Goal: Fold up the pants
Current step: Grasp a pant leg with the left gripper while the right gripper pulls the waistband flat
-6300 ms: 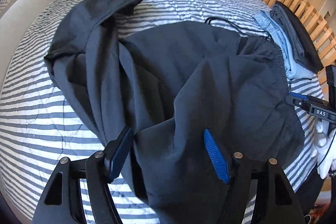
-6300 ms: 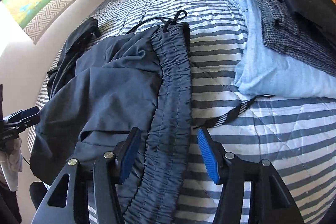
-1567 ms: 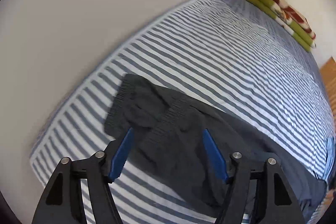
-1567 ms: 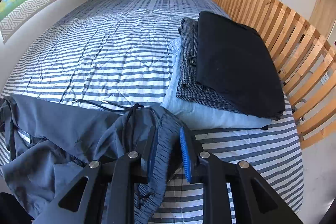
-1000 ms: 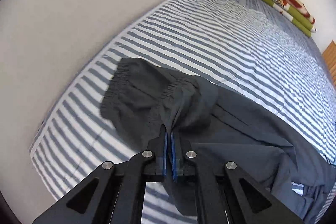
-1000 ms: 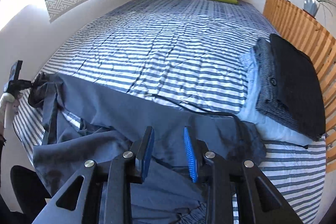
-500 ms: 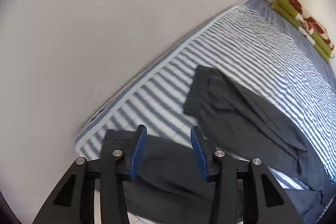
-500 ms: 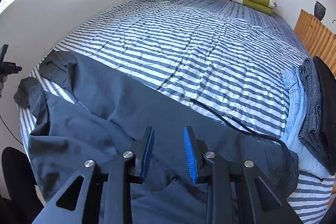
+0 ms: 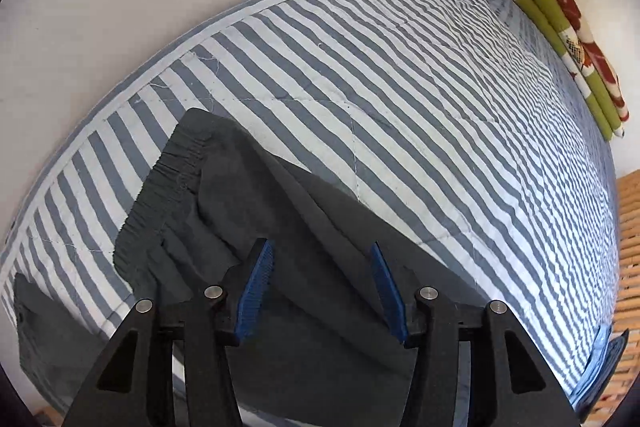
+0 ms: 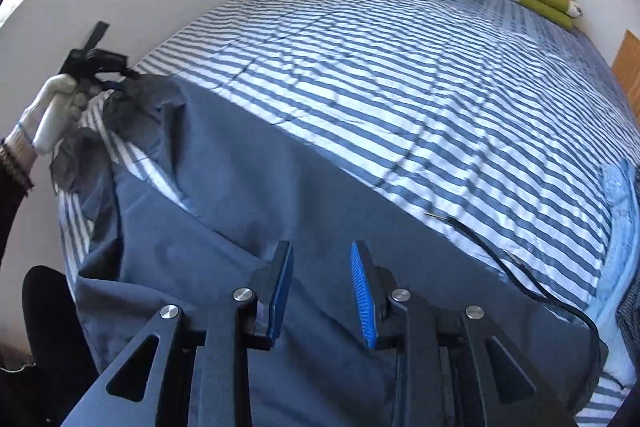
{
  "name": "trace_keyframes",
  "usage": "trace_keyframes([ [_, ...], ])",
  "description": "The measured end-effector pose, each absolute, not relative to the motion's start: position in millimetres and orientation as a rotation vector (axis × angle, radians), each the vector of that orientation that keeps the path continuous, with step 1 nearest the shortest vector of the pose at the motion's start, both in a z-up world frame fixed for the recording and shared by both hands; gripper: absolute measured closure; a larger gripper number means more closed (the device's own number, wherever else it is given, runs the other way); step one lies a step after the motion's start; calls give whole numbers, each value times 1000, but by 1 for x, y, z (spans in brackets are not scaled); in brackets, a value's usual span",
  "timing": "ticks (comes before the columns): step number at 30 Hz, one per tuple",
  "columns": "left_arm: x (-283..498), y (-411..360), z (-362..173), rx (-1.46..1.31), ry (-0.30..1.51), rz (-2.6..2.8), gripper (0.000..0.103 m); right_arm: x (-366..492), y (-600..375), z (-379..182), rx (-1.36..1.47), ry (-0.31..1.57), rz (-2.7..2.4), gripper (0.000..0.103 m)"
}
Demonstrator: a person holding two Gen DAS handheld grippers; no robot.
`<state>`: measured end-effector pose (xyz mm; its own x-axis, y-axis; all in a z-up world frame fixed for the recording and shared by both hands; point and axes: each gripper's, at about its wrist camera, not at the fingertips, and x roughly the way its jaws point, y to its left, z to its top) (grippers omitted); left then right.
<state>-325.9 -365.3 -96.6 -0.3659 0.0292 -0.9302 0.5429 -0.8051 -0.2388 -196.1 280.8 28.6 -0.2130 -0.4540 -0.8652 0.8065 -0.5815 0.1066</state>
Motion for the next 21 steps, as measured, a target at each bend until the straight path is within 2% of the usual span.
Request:
trace_keyframes([
  [1,-329,-364,-99,1529,746,-2228,52,-189,265,29,1160,478,-1863,76],
  [2,-333,-362,-101,1526,720,-2228,80,-184,250,29,1144,485,-1837,76],
  [3,-335,-361,-104,1531,699,-2224,98,-179,234,28,1130,496,-1809,76],
  [4,-336,-362,-107,1541,700,-2222,103,-174,215,26,1116,505,-1783,76],
  [14,-298,-381,-59,1435,759,-2358,103,-143,77,-16,1065,644,-1627,76],
  [16,-295,-385,-44,1416,800,-2388,103,-150,67,-24,1097,647,-1637,96],
  [17,-296,-384,-35,1405,812,-2404,103,-155,65,-24,1111,635,-1655,101],
  [21,-295,-369,21,1311,845,-2556,103,-175,81,4,1107,532,-1733,102],
])
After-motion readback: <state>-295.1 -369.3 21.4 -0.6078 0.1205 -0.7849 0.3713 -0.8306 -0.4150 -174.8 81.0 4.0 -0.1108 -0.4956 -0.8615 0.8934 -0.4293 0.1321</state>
